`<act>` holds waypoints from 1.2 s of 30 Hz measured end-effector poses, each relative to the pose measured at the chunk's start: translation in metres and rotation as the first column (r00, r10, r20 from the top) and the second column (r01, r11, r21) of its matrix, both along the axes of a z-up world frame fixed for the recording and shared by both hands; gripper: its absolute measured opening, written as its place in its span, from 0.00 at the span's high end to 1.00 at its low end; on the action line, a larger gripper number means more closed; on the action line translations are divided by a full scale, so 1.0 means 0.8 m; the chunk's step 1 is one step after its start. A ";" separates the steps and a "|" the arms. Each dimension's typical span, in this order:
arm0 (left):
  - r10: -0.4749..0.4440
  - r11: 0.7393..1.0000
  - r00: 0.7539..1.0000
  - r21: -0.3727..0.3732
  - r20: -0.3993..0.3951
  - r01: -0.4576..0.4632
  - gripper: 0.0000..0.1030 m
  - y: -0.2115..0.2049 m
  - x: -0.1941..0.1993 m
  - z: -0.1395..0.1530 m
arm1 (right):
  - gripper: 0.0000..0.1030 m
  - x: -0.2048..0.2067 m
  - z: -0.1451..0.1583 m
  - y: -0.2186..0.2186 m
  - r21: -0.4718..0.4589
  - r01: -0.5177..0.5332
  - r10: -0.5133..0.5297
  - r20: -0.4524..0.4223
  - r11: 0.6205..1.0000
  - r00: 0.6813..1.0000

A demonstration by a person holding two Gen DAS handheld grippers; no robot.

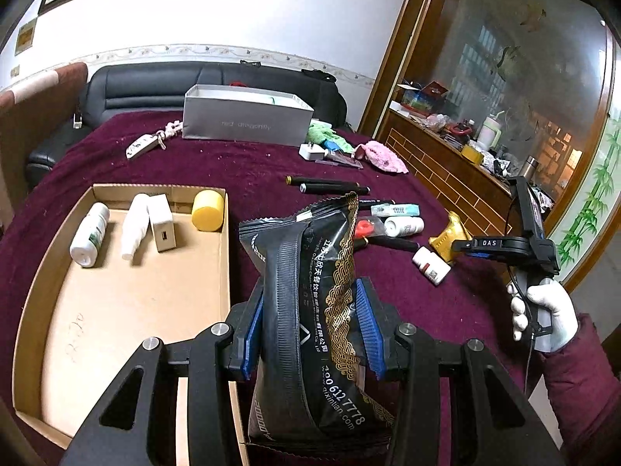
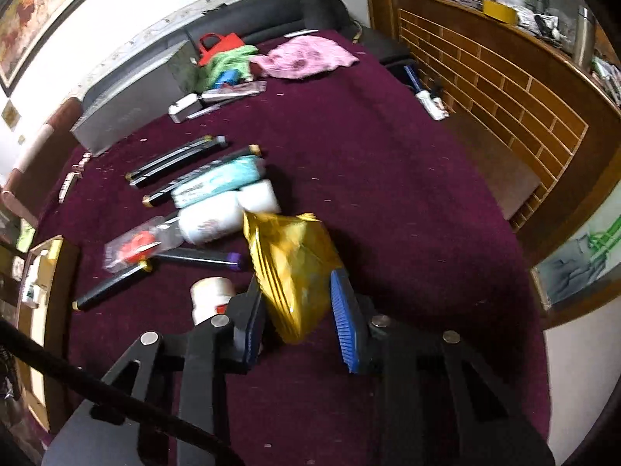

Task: Organize objects
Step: 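Grasp the yellow snack packet with the right gripper, then carry the yellow packet and black bag over the cardboard tray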

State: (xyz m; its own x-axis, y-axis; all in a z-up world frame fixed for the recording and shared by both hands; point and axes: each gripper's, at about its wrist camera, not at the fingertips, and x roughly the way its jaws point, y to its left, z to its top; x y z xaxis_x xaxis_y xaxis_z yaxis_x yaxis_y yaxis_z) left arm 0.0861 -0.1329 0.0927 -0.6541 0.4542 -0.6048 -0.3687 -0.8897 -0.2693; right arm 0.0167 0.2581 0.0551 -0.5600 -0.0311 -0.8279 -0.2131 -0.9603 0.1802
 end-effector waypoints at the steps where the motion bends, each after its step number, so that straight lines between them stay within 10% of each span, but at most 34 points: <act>1: -0.002 1.000 1.000 0.000 0.004 0.002 0.63 0.000 0.000 -0.002 | 0.71 0.000 -0.001 0.002 0.018 0.014 -0.014 0.002 1.000 1.000; 23: 0.039 0.999 0.999 0.007 0.012 -0.039 0.63 -0.021 0.009 0.001 | 0.76 0.004 0.018 0.000 -0.048 -0.019 0.015 -0.076 0.999 0.997; 36: 0.132 0.991 0.990 0.009 -0.041 -0.132 0.63 -0.083 0.037 0.014 | 0.76 0.030 0.066 -0.116 -0.131 -0.240 0.223 -0.132 0.962 0.966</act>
